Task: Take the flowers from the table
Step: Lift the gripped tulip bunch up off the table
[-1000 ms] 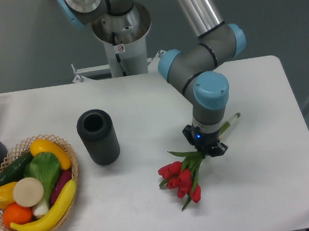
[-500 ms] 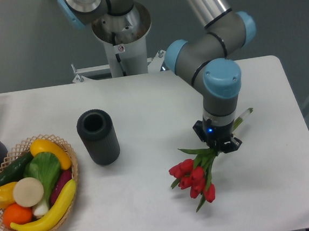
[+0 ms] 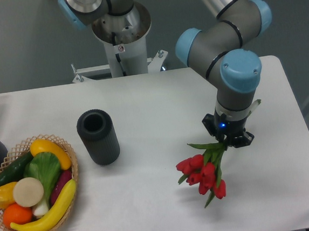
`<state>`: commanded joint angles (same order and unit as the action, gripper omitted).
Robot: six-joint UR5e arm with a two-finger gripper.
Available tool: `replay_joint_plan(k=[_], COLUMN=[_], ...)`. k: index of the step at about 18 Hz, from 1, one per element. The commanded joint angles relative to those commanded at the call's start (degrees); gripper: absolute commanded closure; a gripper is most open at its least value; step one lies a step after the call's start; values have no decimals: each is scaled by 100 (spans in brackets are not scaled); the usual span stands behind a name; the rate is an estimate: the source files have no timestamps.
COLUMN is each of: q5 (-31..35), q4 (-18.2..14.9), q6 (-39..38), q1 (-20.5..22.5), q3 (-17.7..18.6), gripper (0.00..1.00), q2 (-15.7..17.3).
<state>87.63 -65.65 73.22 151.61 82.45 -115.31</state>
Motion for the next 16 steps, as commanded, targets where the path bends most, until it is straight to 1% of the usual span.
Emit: replay_joint_plan(k=[2,5,7,16], q5=[0,149,351,369], q4=[-80,-97,-106,-124], q6=[-9,35,52,70], q1=[18,9,-17,-35], q3=[-123,-264,-317,-308], gripper=[79,87,88,89], q2=[-26,-88,-132,-132])
